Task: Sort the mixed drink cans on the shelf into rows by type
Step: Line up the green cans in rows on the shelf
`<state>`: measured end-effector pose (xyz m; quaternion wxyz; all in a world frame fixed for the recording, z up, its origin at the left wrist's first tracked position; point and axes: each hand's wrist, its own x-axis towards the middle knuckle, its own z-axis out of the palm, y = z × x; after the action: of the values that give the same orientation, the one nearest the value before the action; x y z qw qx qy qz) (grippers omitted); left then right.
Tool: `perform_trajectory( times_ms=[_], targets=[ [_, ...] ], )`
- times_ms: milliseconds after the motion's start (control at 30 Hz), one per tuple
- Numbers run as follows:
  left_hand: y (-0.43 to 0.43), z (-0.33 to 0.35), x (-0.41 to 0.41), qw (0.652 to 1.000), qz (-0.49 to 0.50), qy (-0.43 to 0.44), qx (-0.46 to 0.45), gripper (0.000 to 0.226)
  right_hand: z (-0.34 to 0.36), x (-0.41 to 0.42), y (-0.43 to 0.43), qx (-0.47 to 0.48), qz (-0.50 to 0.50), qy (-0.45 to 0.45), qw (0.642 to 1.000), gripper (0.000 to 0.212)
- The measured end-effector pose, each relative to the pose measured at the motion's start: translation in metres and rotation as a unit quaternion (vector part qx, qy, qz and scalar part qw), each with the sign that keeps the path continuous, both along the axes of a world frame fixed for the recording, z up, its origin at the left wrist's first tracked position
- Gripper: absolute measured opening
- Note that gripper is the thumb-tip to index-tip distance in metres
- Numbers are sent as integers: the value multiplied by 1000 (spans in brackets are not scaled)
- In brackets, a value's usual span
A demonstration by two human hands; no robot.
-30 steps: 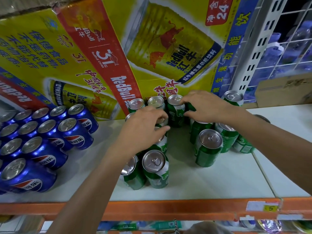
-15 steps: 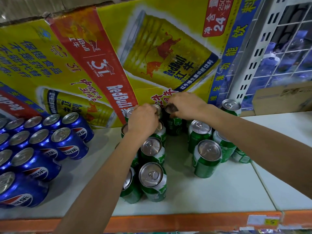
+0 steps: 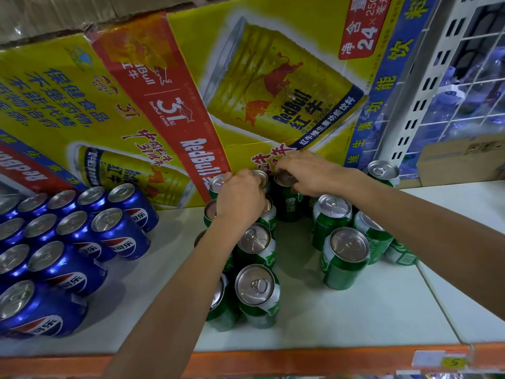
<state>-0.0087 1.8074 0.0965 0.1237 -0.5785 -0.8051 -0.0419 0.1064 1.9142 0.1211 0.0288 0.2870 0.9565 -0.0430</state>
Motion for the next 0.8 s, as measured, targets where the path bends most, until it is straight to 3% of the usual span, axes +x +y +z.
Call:
perform_trajectory(
  times_ms=[200, 367, 500, 567, 800],
  targets=[
    [-3, 1, 0, 1000, -17, -7, 6, 30, -5, 7, -4, 25, -11, 17, 999, 37],
    [-7, 3, -13, 992, -57, -107, -22, 30, 10, 29, -18, 41, -54, 21, 997, 38],
    [-17, 14, -7, 988, -82, -127, 27, 24, 24, 51, -30, 65, -107, -65, 990, 49],
    [-23, 15, -4, 989, -81, -124, 6, 25, 25, 58, -37, 72, -118, -103, 985, 55],
    [-28, 5, -4, 988, -98, -109, -41, 15, 26, 58, -55, 76, -140, -128, 979, 51]
  ],
)
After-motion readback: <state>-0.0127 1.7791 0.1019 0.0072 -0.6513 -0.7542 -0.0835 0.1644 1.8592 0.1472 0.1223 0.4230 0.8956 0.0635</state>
